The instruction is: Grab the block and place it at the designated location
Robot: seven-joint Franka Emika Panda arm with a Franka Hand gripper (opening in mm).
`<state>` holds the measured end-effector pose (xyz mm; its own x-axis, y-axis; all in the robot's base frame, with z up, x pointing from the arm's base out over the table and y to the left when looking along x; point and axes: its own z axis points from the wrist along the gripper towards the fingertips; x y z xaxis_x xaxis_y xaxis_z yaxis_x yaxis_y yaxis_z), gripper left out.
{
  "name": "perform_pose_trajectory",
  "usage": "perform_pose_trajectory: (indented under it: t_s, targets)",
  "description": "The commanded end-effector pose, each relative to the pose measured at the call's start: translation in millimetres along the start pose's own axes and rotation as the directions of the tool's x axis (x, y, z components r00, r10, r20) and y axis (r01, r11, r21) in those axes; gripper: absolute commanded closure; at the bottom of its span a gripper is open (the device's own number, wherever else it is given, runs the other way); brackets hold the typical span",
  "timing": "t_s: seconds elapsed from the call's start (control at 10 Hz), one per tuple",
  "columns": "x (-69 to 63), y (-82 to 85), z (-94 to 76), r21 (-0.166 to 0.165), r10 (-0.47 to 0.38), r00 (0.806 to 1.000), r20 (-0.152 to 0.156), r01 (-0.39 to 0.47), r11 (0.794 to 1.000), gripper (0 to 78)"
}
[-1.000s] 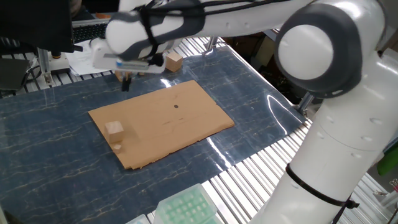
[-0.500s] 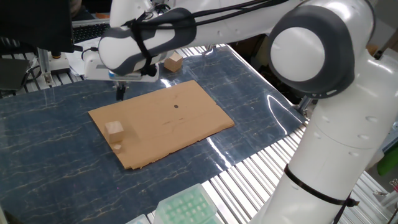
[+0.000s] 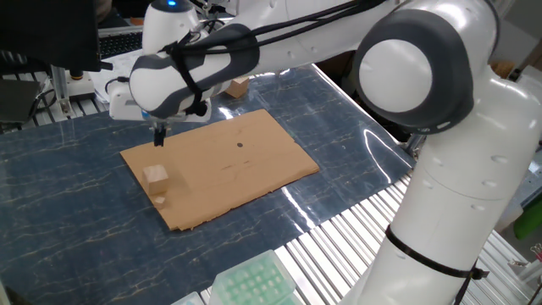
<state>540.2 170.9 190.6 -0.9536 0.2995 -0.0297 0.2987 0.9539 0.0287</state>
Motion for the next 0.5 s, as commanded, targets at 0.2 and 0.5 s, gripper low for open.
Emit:
perform_pose_trajectory:
  t_s: [0.2, 0.5]
  targets:
    - [4.2, -2.1, 0.9, 0.005, 0.013, 1.000, 0.019, -0.013, 1.000, 77.6]
    - [4.2, -2.1, 0.9, 0.020, 0.022, 1.000, -0.015, -0.022, 1.000, 77.6]
